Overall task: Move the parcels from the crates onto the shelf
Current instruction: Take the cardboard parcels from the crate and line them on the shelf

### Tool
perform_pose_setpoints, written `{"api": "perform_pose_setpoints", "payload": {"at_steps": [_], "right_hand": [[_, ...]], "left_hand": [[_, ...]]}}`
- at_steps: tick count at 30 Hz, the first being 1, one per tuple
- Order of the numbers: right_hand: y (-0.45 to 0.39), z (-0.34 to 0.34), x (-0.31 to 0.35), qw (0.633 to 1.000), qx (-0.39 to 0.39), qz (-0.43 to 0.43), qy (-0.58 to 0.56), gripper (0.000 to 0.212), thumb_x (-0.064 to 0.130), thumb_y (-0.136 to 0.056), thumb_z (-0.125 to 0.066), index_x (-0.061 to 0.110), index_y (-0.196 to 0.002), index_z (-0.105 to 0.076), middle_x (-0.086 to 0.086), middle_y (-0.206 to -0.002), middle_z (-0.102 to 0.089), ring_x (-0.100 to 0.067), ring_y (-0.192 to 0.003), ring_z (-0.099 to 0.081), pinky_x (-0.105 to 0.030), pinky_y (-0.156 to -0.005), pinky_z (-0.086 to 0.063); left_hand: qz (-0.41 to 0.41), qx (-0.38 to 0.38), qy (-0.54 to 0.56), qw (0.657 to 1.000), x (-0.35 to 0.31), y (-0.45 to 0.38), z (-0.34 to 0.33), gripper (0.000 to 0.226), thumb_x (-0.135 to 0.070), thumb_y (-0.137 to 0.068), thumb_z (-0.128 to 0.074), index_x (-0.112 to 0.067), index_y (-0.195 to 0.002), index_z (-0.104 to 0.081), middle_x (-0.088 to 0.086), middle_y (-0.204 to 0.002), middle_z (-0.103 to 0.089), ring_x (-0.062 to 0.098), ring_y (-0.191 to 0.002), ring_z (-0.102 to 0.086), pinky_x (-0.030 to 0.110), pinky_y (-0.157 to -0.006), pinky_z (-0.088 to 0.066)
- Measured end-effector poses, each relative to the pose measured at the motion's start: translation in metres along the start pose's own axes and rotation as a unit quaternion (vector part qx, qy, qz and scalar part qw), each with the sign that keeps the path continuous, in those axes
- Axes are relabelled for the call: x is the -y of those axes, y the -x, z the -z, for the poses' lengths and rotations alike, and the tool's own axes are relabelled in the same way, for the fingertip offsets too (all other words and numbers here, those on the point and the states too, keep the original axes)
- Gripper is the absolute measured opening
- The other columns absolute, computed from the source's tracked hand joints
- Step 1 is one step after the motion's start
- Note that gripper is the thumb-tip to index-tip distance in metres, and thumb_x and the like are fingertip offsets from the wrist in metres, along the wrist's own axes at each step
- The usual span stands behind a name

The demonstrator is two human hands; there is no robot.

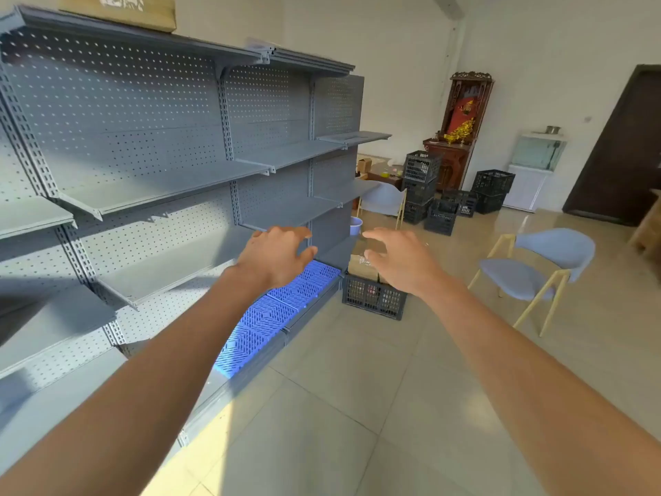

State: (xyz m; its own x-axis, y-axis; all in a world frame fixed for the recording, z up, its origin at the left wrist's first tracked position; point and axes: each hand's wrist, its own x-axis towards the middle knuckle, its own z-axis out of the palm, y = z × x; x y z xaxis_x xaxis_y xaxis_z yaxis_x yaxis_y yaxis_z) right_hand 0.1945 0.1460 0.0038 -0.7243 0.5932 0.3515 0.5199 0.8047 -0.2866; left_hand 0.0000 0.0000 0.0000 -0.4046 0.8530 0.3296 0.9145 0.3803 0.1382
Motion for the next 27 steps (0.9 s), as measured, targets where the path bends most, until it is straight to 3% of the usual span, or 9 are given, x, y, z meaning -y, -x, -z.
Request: {"api": "perform_pose_setpoints", "payload": {"at_steps": [4, 9, 15, 17, 20, 25, 27], "right_hand": [[0.0, -0.005, -0.004, 1.0, 0.011, -0.012, -0.009, 0.041, 0.031, -0.101, -0.055, 0.026, -0.142, -0.058, -0.008, -0.123, -0.072, -0.028, -0.117, -0.063, -0.044, -0.097, -0.052], [-0.003, -0.007, -0.023, 0.999, 0.018, -0.028, -0.007, 0.041, 0.03, -0.101, -0.057, 0.024, -0.142, -0.059, -0.003, -0.141, -0.062, -0.028, -0.13, -0.053, -0.038, -0.102, -0.043], [-0.004, -0.009, -0.046, 0.998, 0.025, -0.039, -0.035, 0.039, 0.029, -0.102, -0.054, 0.026, -0.14, -0.06, -0.008, -0.139, -0.062, -0.026, -0.119, -0.059, -0.032, -0.087, -0.046], [-0.004, -0.009, -0.058, 0.998, 0.028, -0.044, -0.045, 0.039, 0.029, -0.102, -0.053, 0.027, -0.14, -0.06, -0.01, -0.142, -0.059, -0.028, -0.117, -0.061, -0.035, -0.088, -0.05], [-0.006, -0.005, -0.081, 0.996, 0.038, -0.058, -0.054, 0.037, 0.028, -0.102, -0.053, 0.029, -0.138, -0.06, -0.008, -0.13, -0.066, -0.028, -0.114, -0.06, -0.04, -0.09, -0.052], [-0.016, 0.007, -0.126, 0.996, 0.038, -0.064, -0.045, 0.041, 0.03, -0.101, -0.054, 0.03, -0.142, -0.057, -0.005, -0.129, -0.068, -0.022, -0.11, -0.066, -0.038, -0.09, -0.053], [-0.021, 0.013, -0.141, 0.997, 0.036, -0.054, -0.029, 0.041, 0.029, -0.102, -0.053, 0.027, -0.144, -0.056, -0.005, -0.131, -0.068, -0.024, -0.117, -0.061, -0.039, -0.091, -0.052]], "left_hand": [[-0.003, 0.018, 0.006, 1.0, 0.003, -0.01, -0.006, 0.048, -0.051, -0.102, -0.044, -0.026, -0.142, -0.051, 0.004, -0.133, -0.065, 0.03, -0.122, -0.059, 0.049, -0.106, -0.043], [-0.014, 0.026, 0.018, 0.999, -0.004, -0.024, -0.011, 0.046, -0.048, -0.103, -0.044, -0.026, -0.143, -0.051, 0.004, -0.132, -0.065, 0.03, -0.122, -0.059, 0.047, -0.105, -0.043], [-0.024, 0.026, 0.024, 0.999, -0.018, -0.038, -0.023, 0.045, -0.046, -0.103, -0.045, -0.025, -0.143, -0.051, 0.003, -0.129, -0.067, 0.029, -0.122, -0.059, 0.047, -0.104, -0.043], [-0.027, 0.028, 0.022, 0.999, -0.027, -0.046, -0.03, 0.045, -0.045, -0.103, -0.045, -0.024, -0.142, -0.052, 0.003, -0.131, -0.066, 0.03, -0.122, -0.059, 0.047, -0.104, -0.044], [-0.026, 0.034, 0.017, 0.999, -0.047, -0.061, -0.042, 0.044, -0.046, -0.103, -0.045, -0.026, -0.142, -0.052, 0.003, -0.13, -0.066, 0.03, -0.119, -0.061, 0.047, -0.103, -0.044], [-0.023, 0.043, 0.015, 0.999, -0.085, -0.086, -0.058, 0.044, -0.047, -0.102, -0.045, -0.028, -0.142, -0.051, 0.002, -0.131, -0.066, 0.029, -0.121, -0.06, 0.047, -0.102, -0.043], [-0.018, 0.041, 0.019, 0.999, -0.095, -0.096, -0.061, 0.044, -0.048, -0.102, -0.045, -0.029, -0.142, -0.052, 0.001, -0.133, -0.065, 0.029, -0.122, -0.059, 0.047, -0.102, -0.044]]}}
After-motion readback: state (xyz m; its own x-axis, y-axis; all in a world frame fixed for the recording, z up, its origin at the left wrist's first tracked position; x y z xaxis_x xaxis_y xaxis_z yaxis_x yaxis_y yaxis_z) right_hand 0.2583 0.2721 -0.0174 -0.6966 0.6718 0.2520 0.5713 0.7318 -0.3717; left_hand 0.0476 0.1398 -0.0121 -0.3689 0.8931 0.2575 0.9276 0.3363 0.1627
